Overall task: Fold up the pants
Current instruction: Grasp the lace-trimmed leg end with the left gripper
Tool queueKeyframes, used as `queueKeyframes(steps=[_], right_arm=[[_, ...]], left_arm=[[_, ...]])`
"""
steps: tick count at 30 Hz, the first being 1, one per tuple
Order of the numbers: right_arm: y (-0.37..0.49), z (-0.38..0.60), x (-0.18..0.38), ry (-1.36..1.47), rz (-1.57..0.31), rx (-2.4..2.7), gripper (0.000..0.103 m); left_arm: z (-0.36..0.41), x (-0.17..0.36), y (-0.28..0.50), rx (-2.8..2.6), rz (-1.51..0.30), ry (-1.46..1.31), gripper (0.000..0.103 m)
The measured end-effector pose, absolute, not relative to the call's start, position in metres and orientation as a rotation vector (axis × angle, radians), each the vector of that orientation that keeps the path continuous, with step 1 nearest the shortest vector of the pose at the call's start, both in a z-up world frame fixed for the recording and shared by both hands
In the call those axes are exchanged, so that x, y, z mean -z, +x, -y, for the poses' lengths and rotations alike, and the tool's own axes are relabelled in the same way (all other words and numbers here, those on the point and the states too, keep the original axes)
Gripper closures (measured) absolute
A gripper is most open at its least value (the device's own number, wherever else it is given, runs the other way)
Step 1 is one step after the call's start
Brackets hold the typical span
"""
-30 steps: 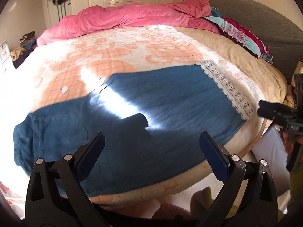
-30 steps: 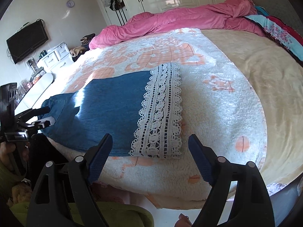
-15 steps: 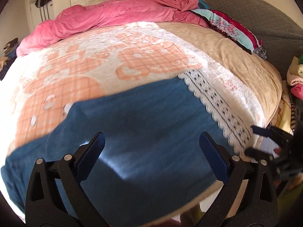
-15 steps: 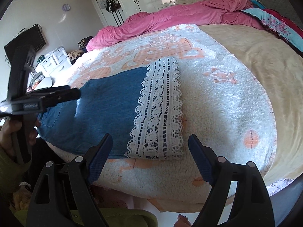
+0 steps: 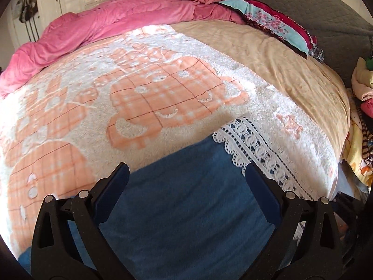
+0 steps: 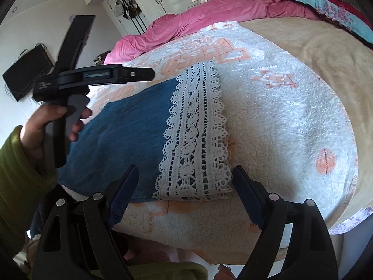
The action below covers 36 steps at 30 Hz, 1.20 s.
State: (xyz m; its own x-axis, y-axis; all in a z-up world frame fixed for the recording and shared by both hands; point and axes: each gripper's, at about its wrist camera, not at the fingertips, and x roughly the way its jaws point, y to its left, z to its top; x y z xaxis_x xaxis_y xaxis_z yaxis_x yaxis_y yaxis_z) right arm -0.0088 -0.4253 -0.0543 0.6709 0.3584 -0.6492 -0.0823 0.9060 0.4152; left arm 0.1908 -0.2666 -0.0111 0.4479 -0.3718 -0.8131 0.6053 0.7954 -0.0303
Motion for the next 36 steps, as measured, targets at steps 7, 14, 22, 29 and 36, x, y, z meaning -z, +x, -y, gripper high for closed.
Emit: queueKeyframes(steps=[7,14,22,29,36], right_arm=[[-0.005,0.422,0.053,0.357,-0.802,-0.272,0.034],[0.006,0.421,0.057,0.372,-0.803,-0.289,0.039],[0.007,0.417,0.055,0.361,-0.790,-0.315,0.062],[0.014,0.416,0.060,0.365,-0.790,-0.304,0.062],[0.020,0.410,0.058,0.315,-0.783,-0.286,0.069]], left_arm=[[0.292,0.028,0.214,0.697,-0.950,0.315,0.010],[0.316,0.050,0.227,0.832,-1.035,0.367,0.037],[0.310,0.056,0.231,0.935,-1.065,0.318,0.042],[0.317,0.057,0.222,0.965,-1.067,0.323,0.060],[0.322,0.057,0.221,0.875,-1.100,0.282,0.064]])
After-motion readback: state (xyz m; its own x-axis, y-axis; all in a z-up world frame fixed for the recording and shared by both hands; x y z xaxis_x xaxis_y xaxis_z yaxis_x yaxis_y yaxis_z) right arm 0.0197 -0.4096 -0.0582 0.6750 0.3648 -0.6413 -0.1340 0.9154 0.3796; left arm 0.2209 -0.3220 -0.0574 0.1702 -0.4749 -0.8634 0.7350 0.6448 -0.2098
